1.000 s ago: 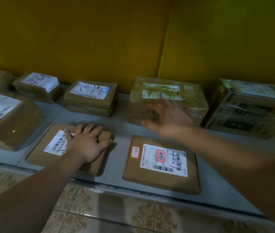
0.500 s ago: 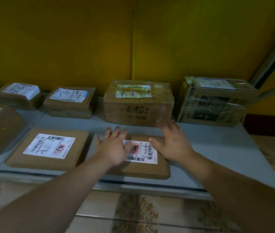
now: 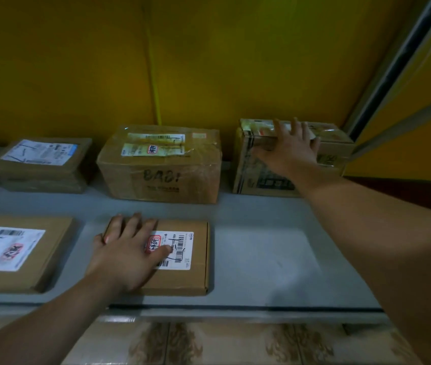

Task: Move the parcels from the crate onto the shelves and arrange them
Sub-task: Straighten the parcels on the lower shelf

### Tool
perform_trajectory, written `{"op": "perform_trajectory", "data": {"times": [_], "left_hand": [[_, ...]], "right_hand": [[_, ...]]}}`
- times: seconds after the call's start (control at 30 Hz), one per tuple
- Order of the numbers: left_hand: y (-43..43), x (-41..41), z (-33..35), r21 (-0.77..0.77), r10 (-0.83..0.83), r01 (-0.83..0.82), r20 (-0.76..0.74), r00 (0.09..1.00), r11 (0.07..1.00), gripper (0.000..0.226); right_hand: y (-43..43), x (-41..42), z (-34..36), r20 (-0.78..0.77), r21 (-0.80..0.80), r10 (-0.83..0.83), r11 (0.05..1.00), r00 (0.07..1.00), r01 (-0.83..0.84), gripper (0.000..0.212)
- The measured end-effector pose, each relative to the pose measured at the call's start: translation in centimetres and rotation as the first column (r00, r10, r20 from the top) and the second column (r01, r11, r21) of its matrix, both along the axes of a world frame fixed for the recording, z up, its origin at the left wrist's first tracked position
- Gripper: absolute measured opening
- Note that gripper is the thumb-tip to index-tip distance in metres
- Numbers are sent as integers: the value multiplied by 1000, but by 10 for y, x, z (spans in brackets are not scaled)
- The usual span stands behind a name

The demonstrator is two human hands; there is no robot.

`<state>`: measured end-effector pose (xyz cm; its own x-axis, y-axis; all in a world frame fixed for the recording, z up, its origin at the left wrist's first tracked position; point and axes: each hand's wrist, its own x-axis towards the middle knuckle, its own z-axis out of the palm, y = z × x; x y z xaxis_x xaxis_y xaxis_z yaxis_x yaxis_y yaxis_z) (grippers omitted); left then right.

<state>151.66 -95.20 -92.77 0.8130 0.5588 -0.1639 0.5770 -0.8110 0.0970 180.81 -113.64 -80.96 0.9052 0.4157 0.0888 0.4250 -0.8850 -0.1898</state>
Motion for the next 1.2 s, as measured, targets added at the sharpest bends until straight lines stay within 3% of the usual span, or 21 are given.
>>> {"op": "perform_trajectory", "data": {"times": [0.2, 0.37, 0.53, 0.73, 1.2], "left_hand": [[0, 2, 0, -3, 16, -16, -14, 1000, 1000, 97], [2, 1, -4, 12, 5, -5, 6, 1000, 1000, 92], [4, 3, -5, 9, 0, 0, 9, 1000, 1000, 92], [3, 2, -4, 0, 3, -3, 46, 999, 1000, 95], [0, -1, 1, -29, -1, 2, 43, 999, 1000, 73]], "right_hand": [[-1, 20, -5, 117, -113, 101, 990, 988, -88, 89], [1, 22, 9, 81, -164, 164, 975, 983, -149, 97], [5, 23, 18, 19, -319, 180, 933, 983, -165, 109], [4, 22, 21, -18, -266, 272, 926, 962, -267, 102], [-28, -11, 13, 16, -269, 248, 934, 969, -235, 100]]}}
